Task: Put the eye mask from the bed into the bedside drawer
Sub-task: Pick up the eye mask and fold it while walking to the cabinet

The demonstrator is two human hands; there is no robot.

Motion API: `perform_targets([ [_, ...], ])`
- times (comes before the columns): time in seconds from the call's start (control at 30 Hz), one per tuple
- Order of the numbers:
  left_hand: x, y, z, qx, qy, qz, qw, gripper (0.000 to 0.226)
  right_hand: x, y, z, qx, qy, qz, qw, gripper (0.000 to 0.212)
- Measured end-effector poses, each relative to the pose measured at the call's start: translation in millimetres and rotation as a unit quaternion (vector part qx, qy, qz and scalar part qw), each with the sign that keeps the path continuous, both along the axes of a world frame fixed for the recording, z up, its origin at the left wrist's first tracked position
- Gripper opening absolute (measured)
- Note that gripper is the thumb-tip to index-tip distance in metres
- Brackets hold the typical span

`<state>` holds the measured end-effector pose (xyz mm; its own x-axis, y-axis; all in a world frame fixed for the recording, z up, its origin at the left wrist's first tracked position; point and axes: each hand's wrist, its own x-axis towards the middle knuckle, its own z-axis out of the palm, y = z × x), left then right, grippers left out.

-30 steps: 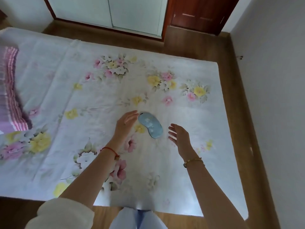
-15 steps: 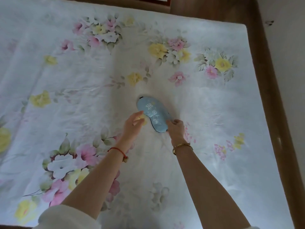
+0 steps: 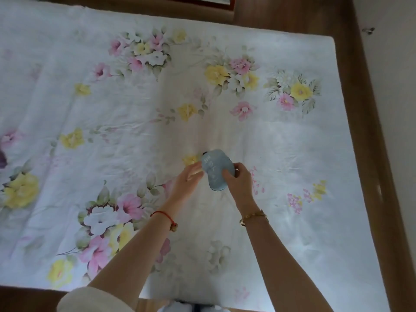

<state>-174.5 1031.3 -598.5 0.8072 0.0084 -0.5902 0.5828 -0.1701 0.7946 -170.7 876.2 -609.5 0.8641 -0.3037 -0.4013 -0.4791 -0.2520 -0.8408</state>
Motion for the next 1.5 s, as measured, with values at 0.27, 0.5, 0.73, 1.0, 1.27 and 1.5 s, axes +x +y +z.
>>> perform_targets([
  [0.27,-75.6,0.5,19.2,-0.056,0.093,0.054,0.993,0.043,-84.5,10.3,30.8,-0.043,-0.005,0.084,0.995,0.006],
  [0.5,-144.9,33.1,3.2,-0.084,0.141,0.166,0.972,0.039,-130.3,52.7,-10.7,0.016,0.097,0.168,0.981,0.007],
  [0.73,-158.2,68.0,-36.0,-0.065,0.108,0.159,0.979,0.039,-133.8,77.9,-48.6,-0.042,0.049,0.161,0.985,0.026],
  [1.0,-158.7,70.8,-56.0,-0.002,0.094,0.166,0.982,0.057,-145.5,61.7,-54.8,-0.146,0.048,0.117,0.981,0.033],
  [1.27,-156.2,68.7,-53.4,0.026,0.131,0.191,0.972,0.048,-136.1,73.7,-64.7,0.046,0.225,0.037,0.973,0.016],
  [1.5,-154.5,82.4,-37.4,-0.099,0.155,0.222,0.957,0.055,-130.4,72.0,-38.4,0.208,0.237,-0.029,0.949,0.025],
])
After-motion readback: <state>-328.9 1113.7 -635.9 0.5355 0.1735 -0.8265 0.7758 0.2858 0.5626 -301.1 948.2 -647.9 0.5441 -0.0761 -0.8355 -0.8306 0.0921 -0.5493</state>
